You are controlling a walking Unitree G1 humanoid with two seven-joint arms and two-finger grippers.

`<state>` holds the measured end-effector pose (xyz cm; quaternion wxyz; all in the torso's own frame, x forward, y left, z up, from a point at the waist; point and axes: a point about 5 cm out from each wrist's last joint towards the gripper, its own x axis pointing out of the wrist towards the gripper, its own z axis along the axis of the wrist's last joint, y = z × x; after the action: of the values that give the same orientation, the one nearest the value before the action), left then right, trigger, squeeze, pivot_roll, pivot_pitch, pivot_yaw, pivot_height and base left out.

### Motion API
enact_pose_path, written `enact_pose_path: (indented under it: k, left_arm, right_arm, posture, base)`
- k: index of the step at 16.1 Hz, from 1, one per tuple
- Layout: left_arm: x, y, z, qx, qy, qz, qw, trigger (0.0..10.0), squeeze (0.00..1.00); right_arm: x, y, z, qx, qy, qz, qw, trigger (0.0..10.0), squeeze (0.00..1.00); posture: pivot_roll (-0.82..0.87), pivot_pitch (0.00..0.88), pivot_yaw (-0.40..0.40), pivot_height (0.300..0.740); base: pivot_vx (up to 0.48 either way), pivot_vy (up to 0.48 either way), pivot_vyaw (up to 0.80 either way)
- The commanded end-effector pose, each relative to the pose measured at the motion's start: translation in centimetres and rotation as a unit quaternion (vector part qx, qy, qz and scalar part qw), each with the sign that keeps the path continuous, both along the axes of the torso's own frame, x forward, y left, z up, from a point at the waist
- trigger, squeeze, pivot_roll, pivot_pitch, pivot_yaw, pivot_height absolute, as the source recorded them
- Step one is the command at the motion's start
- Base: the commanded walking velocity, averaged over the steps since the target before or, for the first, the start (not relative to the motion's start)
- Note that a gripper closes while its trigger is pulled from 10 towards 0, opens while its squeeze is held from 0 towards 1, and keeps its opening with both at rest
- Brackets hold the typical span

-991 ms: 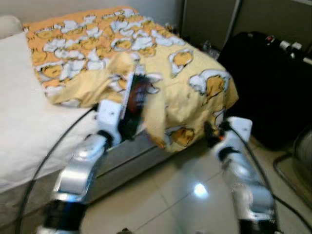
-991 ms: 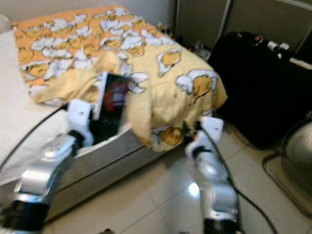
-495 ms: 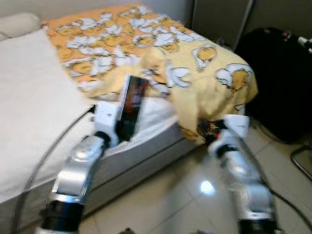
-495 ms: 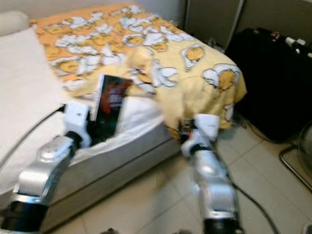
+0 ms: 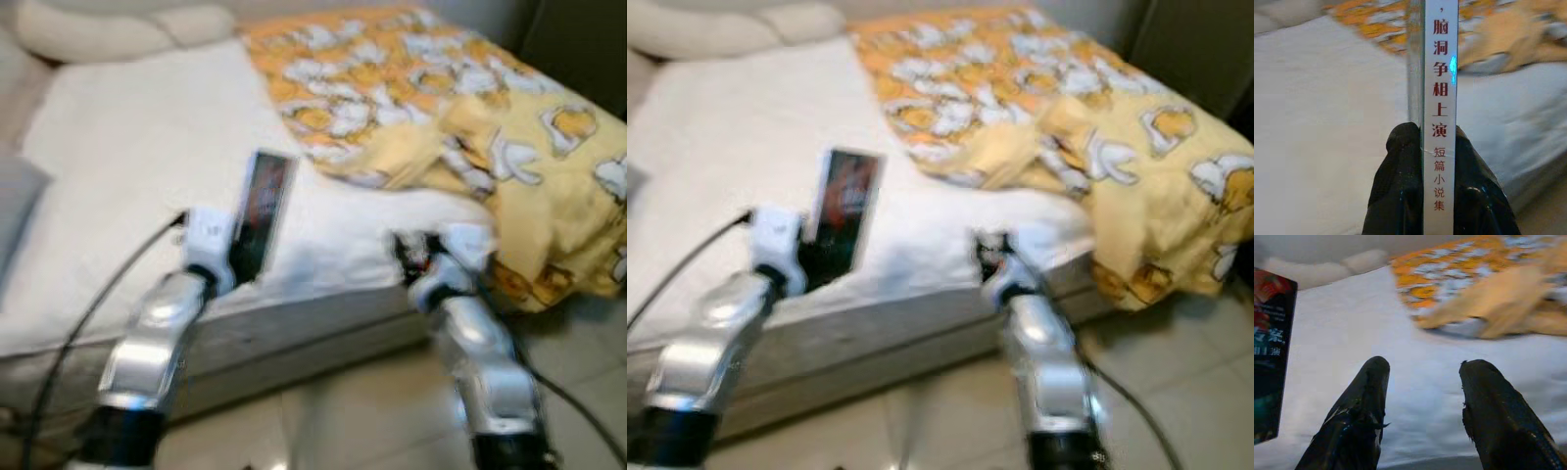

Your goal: Clean up the room

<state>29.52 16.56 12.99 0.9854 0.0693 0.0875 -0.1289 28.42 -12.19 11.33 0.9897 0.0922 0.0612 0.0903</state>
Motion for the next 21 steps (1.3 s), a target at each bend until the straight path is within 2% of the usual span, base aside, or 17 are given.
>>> enact_pose_path:
  k: [1, 5, 6, 11, 12, 14, 17, 21]
  left_arm:
    - [0.2, -0.7, 1.2, -0.005, -0.028, -0.009, 1.0, 10.0, 0.0]
    - [0.1, -0.8, 1.1, -0.005, -0.029, -0.009, 1.0, 10.0, 0.0]
    - [0.0, -1.0, 1.3, 0.011, -0.038, -0.018, 0.999, 10.0, 0.0]
    - [0.1, -1.1, 1.3, -0.002, -0.034, -0.004, 0.999, 10.0, 0.0]
    - [0.1, -0.8, 1.4, -0.018, -0.032, 0.015, 0.999, 10.0, 0.0]
    - [0.1, -0.7, 1.6, -0.014, -0.041, 0.016, 0.999, 10.0, 0.0]
    - [0.1, -0.6, 1.9, -0.015, -0.057, 0.023, 0.998, 10.0, 0.0]
    - [0.0, -0.5, 1.8, -0.019, -0.058, 0.036, 0.998, 10.0, 0.0]
  right_arm:
    - [0.0, -1.3, -0.1, -0.008, 0.0, -0.018, 1.0, 10.0, 0.0]
    - [0.0, -1.1, -0.1, -0.01, -0.001, -0.013, 1.0, 10.0, 0.0]
    - [-0.1, -1.1, -0.2, -0.01, 0.0, -0.013, 1.0, 10.0, 0.0]
    - [-0.1, -1.2, -0.2, -0.01, 0.0, -0.015, 1.0, 10.0, 0.0]
    - [-0.1, -1.1, -0.2, -0.01, -0.001, -0.015, 1.0, 10.0, 0.0]
    - [0.0, -1.0, -0.2, -0.008, 0.002, -0.012, 1.0, 10.0, 0.0]
    - [0.0, 0.0, 0.0, -0.03, -0.005, 0.032, 0.999, 10.0, 0.0]
    - [0.0, 0.5, -0.2, -0.029, -0.004, 0.047, 0.998, 10.0, 0.0]
  posture:
    - [-0.04, 0.0, 0.045, 0.74]
    - [-0.04, 0.0, 0.044, 0.74]
    - [-0.04, 0.0, 0.046, 0.74]
    - [-0.04, 0.0, 0.049, 0.74]
    - [-0.04, 0.0, 0.049, 0.74]
    - [-0.04, 0.0, 0.044, 0.74]
    - [-0.04, 0.0, 0.044, 0.74]
    - [-0.03, 0.0, 0.032, 0.74]
  base:
    - [0.0, 0.48, 0.0]
    - [0.0, 0.36, 0.0]
    - [0.0, 0.0, 0.0]
    - [0.0, -0.48, 0.0]
    - [0.0, 0.0, 0.0]
    - [0.0, 0.0, 0.0]
    - [0.0, 0.0, 0.0]
    - [0.0, 0.0, 0.8]
